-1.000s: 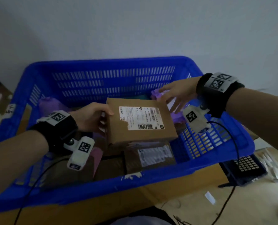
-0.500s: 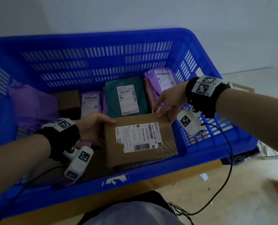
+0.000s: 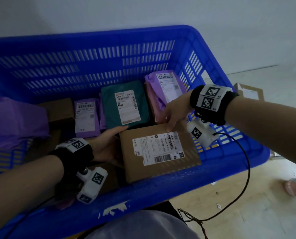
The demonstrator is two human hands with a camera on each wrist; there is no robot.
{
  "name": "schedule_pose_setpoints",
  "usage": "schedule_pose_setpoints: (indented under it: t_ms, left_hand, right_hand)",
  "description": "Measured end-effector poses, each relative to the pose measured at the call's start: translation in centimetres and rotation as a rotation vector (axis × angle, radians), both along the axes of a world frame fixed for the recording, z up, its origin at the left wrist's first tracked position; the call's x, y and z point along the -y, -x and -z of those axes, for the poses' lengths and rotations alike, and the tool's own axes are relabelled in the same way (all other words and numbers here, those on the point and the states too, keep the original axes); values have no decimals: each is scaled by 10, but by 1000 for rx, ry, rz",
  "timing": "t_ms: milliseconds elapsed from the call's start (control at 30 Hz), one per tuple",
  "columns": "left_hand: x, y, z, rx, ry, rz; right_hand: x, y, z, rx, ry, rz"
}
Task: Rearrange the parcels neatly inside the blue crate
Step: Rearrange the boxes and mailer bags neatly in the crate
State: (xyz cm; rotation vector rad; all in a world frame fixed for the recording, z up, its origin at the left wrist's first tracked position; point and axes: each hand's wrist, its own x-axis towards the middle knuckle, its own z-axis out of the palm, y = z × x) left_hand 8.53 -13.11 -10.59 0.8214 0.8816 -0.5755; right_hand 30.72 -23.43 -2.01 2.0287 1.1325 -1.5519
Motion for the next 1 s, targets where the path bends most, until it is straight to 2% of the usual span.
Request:
schedule_pose_setpoints:
  t_ms: [167, 433, 567, 700, 800, 1000]
  left_hand:
    - [18, -23, 3, 33, 63, 15]
    - [26, -38, 2, 63, 111, 63]
    - [0, -27, -23, 58, -68, 112]
    - [-44, -8, -47, 69, -309, 38]
    - [-70, 10, -62, 47, -503, -2]
    - [-92, 51, -40, -158, -679, -15]
  right_hand:
    - [-1, -1, -3, -10, 9, -144]
    - [-3, -7, 7, -32, 46, -123]
    - [-15, -3, -1, 8, -31, -41]
    - [-45, 18, -22, 29, -250, 45]
    - [-73, 45, -33, -22, -305, 93]
    - [-117, 111, -20, -115, -292, 81]
